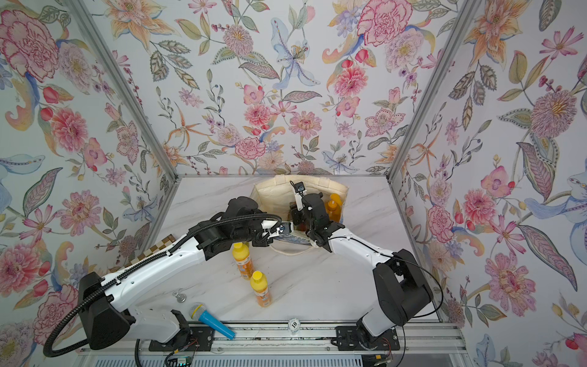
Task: Pack dish soap into the shopping bag
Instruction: Adjust the shopping bag at the center of the board.
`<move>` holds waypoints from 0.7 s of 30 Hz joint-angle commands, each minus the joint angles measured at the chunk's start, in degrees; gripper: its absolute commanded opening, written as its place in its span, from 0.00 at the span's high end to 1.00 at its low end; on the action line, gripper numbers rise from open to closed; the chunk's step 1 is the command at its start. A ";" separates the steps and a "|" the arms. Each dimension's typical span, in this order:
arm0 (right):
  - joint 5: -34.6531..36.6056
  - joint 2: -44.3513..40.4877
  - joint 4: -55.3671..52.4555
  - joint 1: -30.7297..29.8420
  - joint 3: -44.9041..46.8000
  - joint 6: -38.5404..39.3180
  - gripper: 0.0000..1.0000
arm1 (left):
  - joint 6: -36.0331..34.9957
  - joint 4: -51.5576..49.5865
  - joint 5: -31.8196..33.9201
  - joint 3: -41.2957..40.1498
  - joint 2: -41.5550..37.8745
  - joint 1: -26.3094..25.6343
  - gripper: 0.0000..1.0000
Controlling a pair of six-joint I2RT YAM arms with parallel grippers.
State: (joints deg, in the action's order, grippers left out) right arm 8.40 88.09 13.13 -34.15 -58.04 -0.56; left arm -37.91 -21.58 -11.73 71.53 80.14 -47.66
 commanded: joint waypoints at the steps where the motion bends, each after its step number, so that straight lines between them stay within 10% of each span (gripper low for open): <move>1: 0.56 -3.12 0.37 -0.56 -1.15 0.47 0.49 | 0.92 1.78 -1.03 -0.05 -2.01 -0.52 0.84; 21: 5.92 -12.07 -11.27 -2.52 -6.85 -3.14 0.23 | -0.59 -4.44 -4.97 1.55 -0.53 -0.52 0.64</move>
State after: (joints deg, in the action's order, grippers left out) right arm 11.77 78.04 5.96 -36.36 -62.89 -1.96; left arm -38.37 -24.49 -14.83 71.55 79.96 -47.66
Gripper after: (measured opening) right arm 0.769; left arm 0.360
